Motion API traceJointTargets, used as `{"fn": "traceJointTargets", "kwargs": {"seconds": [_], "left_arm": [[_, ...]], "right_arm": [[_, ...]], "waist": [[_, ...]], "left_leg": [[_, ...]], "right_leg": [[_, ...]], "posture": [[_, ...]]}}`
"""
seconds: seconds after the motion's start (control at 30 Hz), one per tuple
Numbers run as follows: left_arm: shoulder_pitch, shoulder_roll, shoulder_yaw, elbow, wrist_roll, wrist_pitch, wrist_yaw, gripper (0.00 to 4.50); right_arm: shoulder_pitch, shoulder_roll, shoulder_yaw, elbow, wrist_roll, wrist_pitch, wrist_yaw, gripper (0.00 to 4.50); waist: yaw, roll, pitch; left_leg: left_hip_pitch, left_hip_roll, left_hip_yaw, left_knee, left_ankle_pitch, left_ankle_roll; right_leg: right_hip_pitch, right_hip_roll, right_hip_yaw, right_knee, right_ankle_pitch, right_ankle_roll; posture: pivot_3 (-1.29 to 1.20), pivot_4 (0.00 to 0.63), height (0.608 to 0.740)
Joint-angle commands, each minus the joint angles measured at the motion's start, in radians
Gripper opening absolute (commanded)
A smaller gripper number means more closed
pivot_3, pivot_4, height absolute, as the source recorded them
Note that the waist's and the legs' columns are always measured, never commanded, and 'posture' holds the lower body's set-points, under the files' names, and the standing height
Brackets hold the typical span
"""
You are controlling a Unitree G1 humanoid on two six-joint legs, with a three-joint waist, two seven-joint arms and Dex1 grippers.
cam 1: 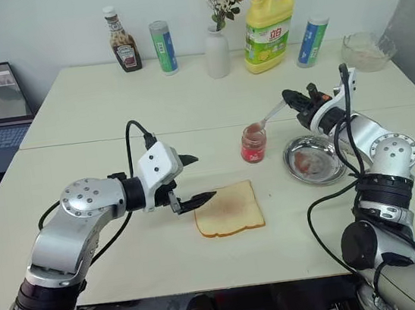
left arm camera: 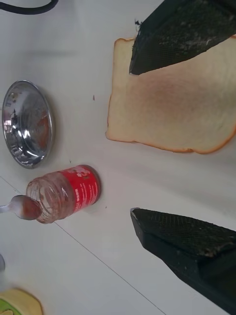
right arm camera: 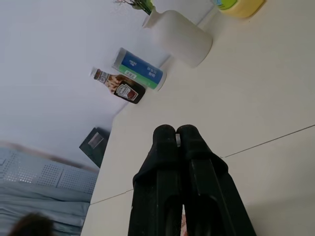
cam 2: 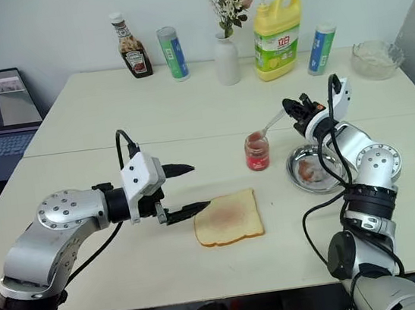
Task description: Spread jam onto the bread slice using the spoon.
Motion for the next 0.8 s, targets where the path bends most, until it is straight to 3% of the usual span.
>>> {"fn": "traceJointTargets", "kwargs": {"seconds": [0.03, 0.43, 0.63, 0.8], "left_arm": [[-0.018, 0.003, 0.019, -0.007, -0.006, -0.009, 0.003, 4.5], [0.007, 0.013, 0.031, 0.022, 0.0, -0.075, -0.033, 4.5], [0.082, 0.035, 0.141, -0.002, -0.037, -0.096, -0.035, 4.5], [0.246, 0.09, 0.216, -0.03, -0.023, -0.15, -0.073, 4.5]], "right_arm": [[-0.007, -0.018, -0.005, -0.054, 0.048, -0.003, -0.008, 0.01], [-0.011, -0.01, 0.022, -0.134, 0.146, 0.013, -0.021, 0.01], [0.015, 0.029, 0.123, -0.306, 0.293, 0.078, -0.066, 0.01], [0.083, 0.012, 0.27, -0.412, 0.284, 0.098, -0.038, 0.01]], "waist": [[0.0, 0.0, 0.0], [0.0, 0.0, 0.0], [-0.004, 0.002, 0.001], [-0.003, 0.002, 0.001]], "left_leg": [[0.0, 0.0, 0.0, 0.0, 0.0, 0.0], [0.0, 0.0, 0.0, 0.0, 0.0, 0.0], [-0.001, 0.002, 0.0, -0.002, 0.0, 0.0], [-0.001, 0.002, 0.001, -0.002, 0.0, 0.0]], "right_leg": [[0.0, 0.0, 0.0, 0.0, 0.0, 0.0], [0.0, 0.0, 0.0, 0.0, 0.0, 0.0], [-0.002, 0.001, 0.0, 0.0, 0.0, 0.0], [-0.002, 0.001, 0.001, 0.0, 0.0, 0.0]], "posture": [[0.0, 0.15, 0.74], [0.0, 0.15, 0.74], [0.0, 0.15, 0.74], [0.0, 0.15, 0.74]]}}
